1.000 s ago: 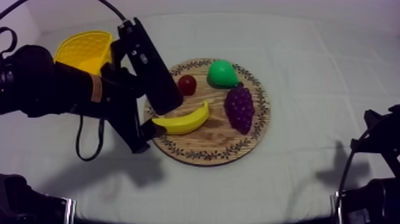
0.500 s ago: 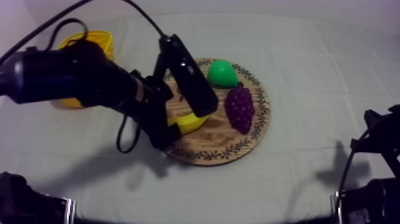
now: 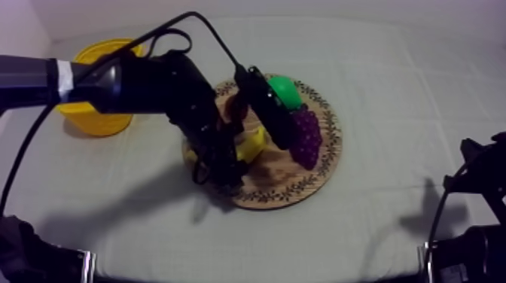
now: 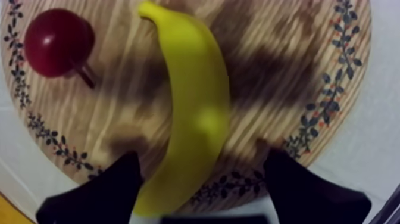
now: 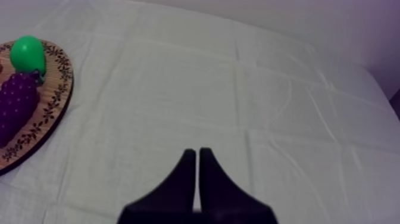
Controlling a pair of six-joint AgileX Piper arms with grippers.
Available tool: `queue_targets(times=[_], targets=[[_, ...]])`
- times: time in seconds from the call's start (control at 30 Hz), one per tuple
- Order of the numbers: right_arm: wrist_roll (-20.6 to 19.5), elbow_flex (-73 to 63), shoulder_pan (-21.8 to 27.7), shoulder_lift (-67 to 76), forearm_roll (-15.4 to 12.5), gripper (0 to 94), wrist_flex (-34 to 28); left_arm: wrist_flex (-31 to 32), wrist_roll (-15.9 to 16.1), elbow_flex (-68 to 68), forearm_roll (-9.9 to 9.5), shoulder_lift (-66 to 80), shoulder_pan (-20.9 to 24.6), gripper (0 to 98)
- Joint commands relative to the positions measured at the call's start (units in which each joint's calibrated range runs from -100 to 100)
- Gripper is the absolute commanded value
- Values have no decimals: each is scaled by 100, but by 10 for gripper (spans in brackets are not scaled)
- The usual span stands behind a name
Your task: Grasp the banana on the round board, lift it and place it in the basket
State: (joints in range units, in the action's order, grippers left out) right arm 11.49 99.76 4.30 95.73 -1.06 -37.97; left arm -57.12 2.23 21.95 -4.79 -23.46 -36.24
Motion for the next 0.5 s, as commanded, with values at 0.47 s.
queue_targets(times=[0.47], targets=[[1, 2, -1, 2, 1, 3, -2, -500, -574, -564, -507, -575, -209, 414]])
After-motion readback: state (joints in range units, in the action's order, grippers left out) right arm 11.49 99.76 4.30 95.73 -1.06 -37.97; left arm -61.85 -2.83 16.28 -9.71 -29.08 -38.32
